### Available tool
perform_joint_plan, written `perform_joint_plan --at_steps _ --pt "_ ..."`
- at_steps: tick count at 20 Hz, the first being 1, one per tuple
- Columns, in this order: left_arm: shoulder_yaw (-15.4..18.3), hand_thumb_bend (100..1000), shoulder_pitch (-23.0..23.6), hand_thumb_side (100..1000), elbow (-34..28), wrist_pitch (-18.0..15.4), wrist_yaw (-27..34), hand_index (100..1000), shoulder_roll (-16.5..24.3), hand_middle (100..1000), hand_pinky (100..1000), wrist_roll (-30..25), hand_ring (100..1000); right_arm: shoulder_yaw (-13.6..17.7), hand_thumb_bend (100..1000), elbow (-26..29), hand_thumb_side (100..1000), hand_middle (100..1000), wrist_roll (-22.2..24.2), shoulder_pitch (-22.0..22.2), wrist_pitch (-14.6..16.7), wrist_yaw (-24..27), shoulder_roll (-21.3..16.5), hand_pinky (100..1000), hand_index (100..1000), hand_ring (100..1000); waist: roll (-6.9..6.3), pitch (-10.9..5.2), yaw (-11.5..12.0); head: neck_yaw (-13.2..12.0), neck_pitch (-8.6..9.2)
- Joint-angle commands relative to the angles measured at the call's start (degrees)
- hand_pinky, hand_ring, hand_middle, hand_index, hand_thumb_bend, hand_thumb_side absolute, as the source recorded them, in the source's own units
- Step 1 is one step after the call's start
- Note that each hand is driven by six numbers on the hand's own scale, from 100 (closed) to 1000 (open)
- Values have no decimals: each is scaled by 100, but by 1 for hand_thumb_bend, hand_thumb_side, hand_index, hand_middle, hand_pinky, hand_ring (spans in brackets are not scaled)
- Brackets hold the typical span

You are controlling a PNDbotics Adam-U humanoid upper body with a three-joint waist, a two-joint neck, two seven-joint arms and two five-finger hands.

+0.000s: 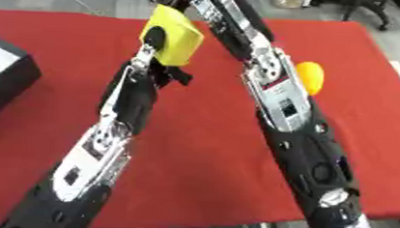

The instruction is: Pick up the objects with one hand, pass them to the other hand, and then place them into the box on the other side of the table.

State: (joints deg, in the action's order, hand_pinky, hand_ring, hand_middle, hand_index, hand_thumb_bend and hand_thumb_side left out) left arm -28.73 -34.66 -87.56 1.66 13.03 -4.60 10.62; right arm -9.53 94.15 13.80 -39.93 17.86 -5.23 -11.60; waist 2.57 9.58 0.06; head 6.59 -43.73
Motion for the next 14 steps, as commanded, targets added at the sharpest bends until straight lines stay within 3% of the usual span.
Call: perform_joint_plan --at_steps 1,5,14 --pt "47 164 -42 784 -85 -17 -64 449 -9 319 641 31 403 69 100 144 1000 561 -61 -126 22 -49 -147 647 632 470 -3 -85 5 6 20" --pt "108 154 27 789 -53 -43 -182 450 68 318 641 82 403 205 100 193 1000 607 -182 -240 51 -134 -315 670 673 498 -10 -100 20 -200 119" --pt "394 148 146 796 46 -101 -663 449 280 314 637 435 400 584 100 313 1000 629 -706 -279 97 -475 -751 684 688 518 -35 -125 32 -1279 600"
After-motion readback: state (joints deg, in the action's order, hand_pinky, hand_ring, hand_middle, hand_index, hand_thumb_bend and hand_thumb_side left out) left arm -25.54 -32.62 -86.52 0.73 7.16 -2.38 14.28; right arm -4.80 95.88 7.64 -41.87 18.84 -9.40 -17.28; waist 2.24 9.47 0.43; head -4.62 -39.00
